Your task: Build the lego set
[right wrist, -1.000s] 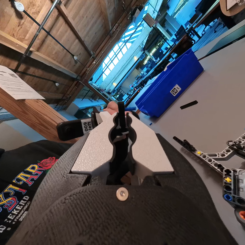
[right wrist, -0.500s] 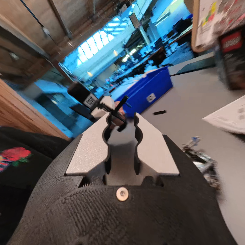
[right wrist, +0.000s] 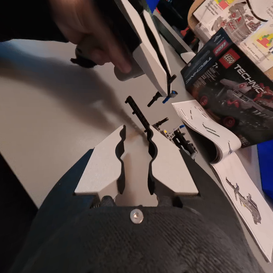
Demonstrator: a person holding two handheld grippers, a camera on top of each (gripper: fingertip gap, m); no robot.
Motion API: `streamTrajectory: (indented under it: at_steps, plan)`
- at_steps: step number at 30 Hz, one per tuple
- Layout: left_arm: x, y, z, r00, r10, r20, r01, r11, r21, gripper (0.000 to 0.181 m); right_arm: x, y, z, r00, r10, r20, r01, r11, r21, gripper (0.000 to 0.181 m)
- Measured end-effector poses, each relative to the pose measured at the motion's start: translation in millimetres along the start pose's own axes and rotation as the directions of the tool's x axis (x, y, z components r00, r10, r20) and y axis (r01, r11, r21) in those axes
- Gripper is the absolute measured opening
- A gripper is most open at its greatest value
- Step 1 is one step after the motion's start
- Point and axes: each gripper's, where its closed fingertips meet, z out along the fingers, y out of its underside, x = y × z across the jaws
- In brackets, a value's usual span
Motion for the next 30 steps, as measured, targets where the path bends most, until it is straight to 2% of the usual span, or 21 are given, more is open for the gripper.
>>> streamTrajectory:
  at_steps: [3, 6, 10, 18, 25, 30]
  plan:
    - [-3, 10, 6, 0.999, -0.036, 0.001, 0.036, 0.999, -0.025, 0.004, 1, 2, 7, 0.999, -0.007, -0.041, 0.008, 1.0, 0.028, 0.02]
    - [-7, 19, 10, 0.999, -0.04, 0.015, 0.04, 0.998, -0.054, 0.004, 8, 10, 14, 0.984, -0.132, -0.117, 0.132, 0.991, -0.01, 0.02]
    - [-8, 22, 13, 0.999, -0.043, 0.011, 0.043, 0.998, -0.049, 0.004, 4, 16, 22, 0.972, -0.2, -0.124, 0.198, 0.98, -0.03, 0.019]
    - [-12, 29, 14, 0.998, -0.018, 0.055, 0.023, 0.996, -0.085, 0.004, 6, 19, 38, 0.871, -0.439, -0.221, 0.427, 0.898, -0.104, 0.019]
    - [-16, 31, 13, 0.992, -0.098, 0.077, 0.104, 0.992, -0.075, 0.004, 12, 12, 44, 0.779, -0.563, -0.276, 0.547, 0.825, -0.14, 0.033]
    - [-23, 33, 14, 0.976, -0.18, 0.12, 0.189, 0.98, -0.069, 0.004, 19, 10, 50, 0.748, -0.604, -0.274, 0.596, 0.793, -0.124, 0.039]
